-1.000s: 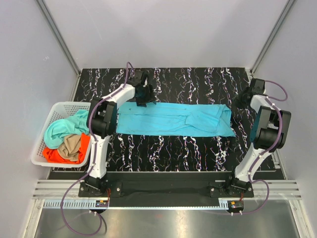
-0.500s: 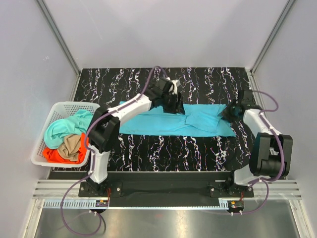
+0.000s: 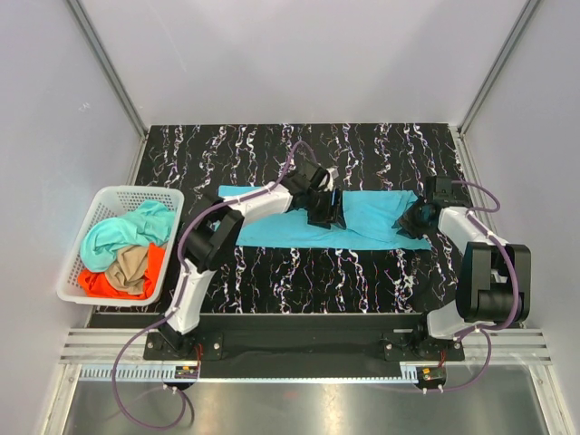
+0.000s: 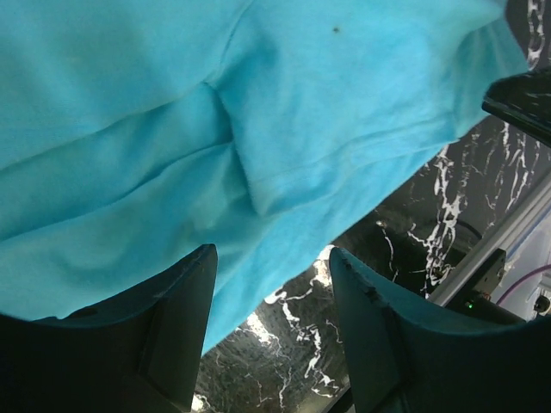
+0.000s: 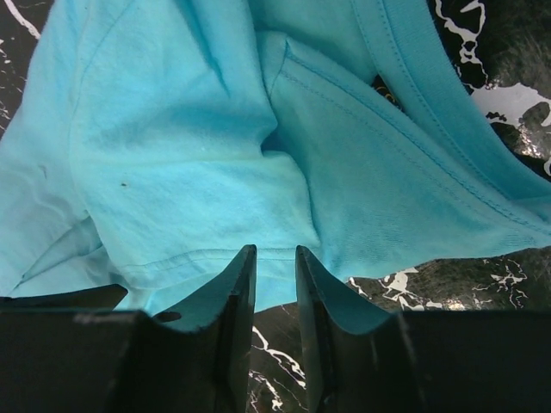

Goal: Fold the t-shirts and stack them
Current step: Fold the tshirt

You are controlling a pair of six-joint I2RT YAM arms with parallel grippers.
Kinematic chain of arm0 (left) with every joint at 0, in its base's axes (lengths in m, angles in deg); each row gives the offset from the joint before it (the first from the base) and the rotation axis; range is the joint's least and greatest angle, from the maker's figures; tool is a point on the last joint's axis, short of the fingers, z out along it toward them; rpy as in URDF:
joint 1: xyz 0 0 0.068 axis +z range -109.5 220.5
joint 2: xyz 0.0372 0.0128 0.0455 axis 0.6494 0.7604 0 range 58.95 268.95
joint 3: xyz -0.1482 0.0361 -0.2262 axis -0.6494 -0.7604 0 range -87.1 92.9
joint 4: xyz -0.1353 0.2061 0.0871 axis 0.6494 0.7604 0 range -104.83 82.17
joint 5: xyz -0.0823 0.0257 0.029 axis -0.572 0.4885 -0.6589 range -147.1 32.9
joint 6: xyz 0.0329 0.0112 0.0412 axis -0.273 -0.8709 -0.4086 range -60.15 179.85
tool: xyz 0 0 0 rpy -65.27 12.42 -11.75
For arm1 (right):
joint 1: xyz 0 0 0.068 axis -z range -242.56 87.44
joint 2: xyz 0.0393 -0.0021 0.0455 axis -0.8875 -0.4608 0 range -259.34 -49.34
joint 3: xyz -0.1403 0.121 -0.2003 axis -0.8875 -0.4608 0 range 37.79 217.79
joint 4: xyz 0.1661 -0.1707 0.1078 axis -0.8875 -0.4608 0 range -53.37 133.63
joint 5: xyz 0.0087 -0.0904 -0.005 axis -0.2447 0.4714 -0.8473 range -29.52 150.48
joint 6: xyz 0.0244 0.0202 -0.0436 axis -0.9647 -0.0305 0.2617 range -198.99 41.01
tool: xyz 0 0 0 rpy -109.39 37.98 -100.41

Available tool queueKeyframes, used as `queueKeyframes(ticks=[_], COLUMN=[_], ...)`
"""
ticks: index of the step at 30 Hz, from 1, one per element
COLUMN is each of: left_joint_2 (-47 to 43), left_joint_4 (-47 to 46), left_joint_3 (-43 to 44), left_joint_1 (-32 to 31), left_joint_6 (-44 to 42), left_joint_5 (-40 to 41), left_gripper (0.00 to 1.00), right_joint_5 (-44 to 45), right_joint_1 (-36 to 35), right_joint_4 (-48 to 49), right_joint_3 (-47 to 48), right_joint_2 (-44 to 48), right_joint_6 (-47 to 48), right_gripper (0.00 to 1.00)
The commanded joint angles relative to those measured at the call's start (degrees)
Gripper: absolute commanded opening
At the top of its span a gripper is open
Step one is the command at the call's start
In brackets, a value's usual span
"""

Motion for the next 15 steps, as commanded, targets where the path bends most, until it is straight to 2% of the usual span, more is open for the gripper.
queueKeyframes(ticks=[1, 15], left_joint_2=[0.2, 4.3], left_joint_4=[-2.3, -0.3], left_joint_3=[2.2, 7.8], left_joint_1=[-0.4, -0.4], left_joint_6=[0.9, 1.6], left_joint_5=[-0.9, 1.4], left_gripper=[0.61, 0.6], right_joint_5=[2.3, 3.6], right_joint_1=[-0.4, -0.6], right_joint_4=[1.6, 1.9], right_joint_3=[-1.1, -2.9], right_joint_2=[0.6, -0.1], right_joint_6=[-1.0, -1.1], right_gripper=[0.32, 0.31])
